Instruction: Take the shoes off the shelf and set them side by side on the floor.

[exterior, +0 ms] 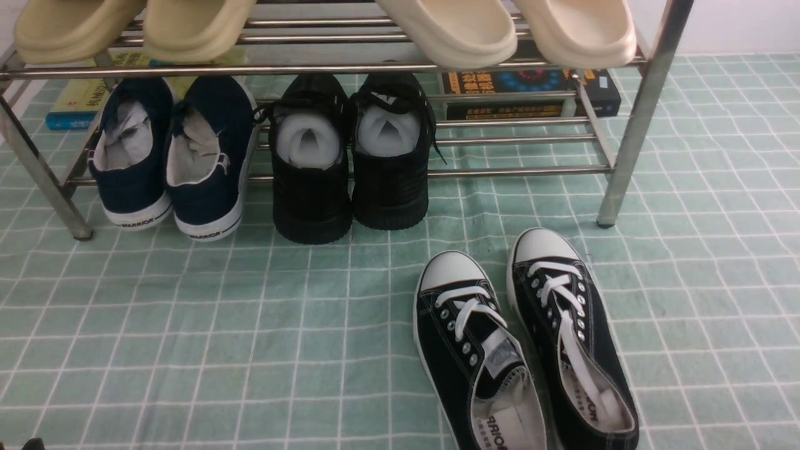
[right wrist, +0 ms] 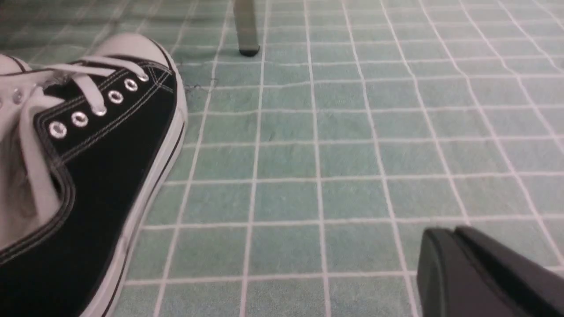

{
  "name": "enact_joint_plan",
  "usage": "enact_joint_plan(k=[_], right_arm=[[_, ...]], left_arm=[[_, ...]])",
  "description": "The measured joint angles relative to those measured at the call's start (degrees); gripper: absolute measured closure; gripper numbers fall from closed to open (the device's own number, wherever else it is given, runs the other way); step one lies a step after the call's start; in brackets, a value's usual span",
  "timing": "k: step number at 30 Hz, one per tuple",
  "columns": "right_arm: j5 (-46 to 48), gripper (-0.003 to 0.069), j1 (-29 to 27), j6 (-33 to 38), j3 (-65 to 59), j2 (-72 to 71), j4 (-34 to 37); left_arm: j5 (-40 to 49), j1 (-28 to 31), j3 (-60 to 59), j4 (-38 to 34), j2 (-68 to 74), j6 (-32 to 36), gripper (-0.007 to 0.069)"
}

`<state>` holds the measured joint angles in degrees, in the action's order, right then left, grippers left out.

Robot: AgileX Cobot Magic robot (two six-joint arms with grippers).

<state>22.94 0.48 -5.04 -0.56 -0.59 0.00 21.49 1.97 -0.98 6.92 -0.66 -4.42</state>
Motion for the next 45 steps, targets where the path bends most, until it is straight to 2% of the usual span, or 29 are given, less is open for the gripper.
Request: enact_joint_plan(k=[4,45], right_arm=[[0.0,0.0616,-1.4,0.0,0.0,0.0,-0.5],[0.0,0.0558,-1.5,0.0,0.0,0.0,-0.7]], left_arm=[[0.0,0.0,0.0,0.0,0.0,0.0,0.0383],[0.0,0.0,0.0,0.0,0.0,0.0,0.0383]])
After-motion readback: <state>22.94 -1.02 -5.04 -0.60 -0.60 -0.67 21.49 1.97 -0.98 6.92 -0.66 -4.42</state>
